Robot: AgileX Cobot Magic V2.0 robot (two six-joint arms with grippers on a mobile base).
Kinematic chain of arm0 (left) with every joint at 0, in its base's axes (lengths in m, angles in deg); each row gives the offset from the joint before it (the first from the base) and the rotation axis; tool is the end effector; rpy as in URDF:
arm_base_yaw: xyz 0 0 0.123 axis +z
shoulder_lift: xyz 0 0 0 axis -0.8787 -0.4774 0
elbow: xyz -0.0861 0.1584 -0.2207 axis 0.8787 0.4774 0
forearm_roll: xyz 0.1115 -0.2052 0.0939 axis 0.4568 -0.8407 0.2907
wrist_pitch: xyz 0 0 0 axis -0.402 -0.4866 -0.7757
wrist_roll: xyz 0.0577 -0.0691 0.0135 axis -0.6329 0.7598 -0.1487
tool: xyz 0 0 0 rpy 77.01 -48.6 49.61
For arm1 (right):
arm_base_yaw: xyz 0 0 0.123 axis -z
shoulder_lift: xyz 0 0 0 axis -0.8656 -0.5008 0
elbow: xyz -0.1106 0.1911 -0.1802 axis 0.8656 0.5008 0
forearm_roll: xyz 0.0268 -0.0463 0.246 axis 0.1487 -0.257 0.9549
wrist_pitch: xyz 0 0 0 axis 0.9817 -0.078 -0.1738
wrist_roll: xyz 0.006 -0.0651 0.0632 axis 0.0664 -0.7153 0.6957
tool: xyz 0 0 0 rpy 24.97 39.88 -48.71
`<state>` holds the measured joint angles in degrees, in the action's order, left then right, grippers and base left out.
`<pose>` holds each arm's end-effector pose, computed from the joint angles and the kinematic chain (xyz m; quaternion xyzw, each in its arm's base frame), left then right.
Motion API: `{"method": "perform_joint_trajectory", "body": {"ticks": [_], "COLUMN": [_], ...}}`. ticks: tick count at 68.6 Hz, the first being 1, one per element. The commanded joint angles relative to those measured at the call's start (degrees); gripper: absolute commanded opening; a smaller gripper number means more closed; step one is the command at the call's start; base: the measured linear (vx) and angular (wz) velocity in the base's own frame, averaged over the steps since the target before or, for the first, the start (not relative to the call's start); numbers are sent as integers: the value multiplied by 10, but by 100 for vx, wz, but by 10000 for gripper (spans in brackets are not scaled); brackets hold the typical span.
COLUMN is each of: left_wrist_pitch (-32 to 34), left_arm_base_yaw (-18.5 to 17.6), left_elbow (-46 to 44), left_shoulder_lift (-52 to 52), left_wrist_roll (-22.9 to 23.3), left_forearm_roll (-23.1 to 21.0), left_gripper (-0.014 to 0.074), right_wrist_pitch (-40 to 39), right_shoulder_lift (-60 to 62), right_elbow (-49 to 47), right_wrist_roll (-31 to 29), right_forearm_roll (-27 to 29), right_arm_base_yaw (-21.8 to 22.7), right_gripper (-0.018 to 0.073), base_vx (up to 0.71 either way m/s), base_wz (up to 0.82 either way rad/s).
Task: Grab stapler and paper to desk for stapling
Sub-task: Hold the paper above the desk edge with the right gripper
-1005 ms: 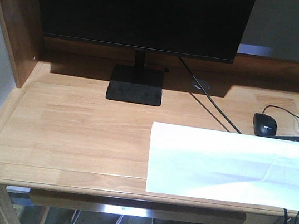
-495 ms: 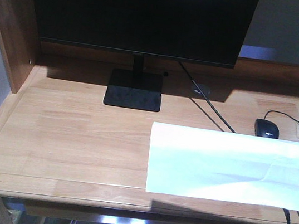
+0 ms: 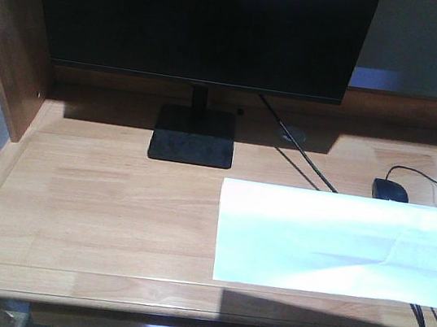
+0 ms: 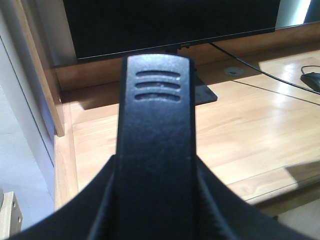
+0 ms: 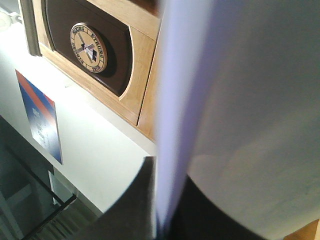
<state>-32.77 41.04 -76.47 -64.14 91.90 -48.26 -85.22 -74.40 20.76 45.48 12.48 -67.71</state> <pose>0.0188 0.0003 0.3037 0.1198 0.7956 -0.0765 0.5889 0.0775 0.0401 0.2542 0.1453 0.4956 0.6104 0.6006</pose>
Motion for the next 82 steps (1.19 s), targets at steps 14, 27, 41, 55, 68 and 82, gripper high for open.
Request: {"method": "perform_joint_trajectory", "body": {"ticks": [14, 27, 41, 55, 68, 82], "left_wrist_pitch": [67, 67, 67, 67, 67, 67], "left_arm_base_yaw": [-2, -2, -2, -2, -2, -2], "left_elbow": [-16, -16, -16, -16, -16, -16], "left_shoulder_lift": [-7, -7, -7, -7, -7, -7], "left_wrist_roll": [1, 1, 1, 1, 1, 1], "left_forearm_roll": [2, 2, 2, 2, 2, 2], "left_gripper": [-7, -7, -7, -7, -7, -7], "right_wrist_pitch": [-34, -34, -34, -34, -34, -34], "right_shoulder_lift": [-2, -2, -2, -2, -2, -2], "right_elbow": [-15, -15, -15, -15, -15, -15], "right_wrist_roll": [-8, -8, -8, -8, -8, -8], "right_forearm_roll": [8, 8, 8, 8, 8, 8], "right_arm_base_yaw": [2, 2, 2, 2, 2, 2], "right_gripper": [-5, -5, -5, -5, -5, -5], "base_vx": [0, -1, -2, -1, 0, 0], "base_wz": [0, 0, 0, 0, 0, 0]}}
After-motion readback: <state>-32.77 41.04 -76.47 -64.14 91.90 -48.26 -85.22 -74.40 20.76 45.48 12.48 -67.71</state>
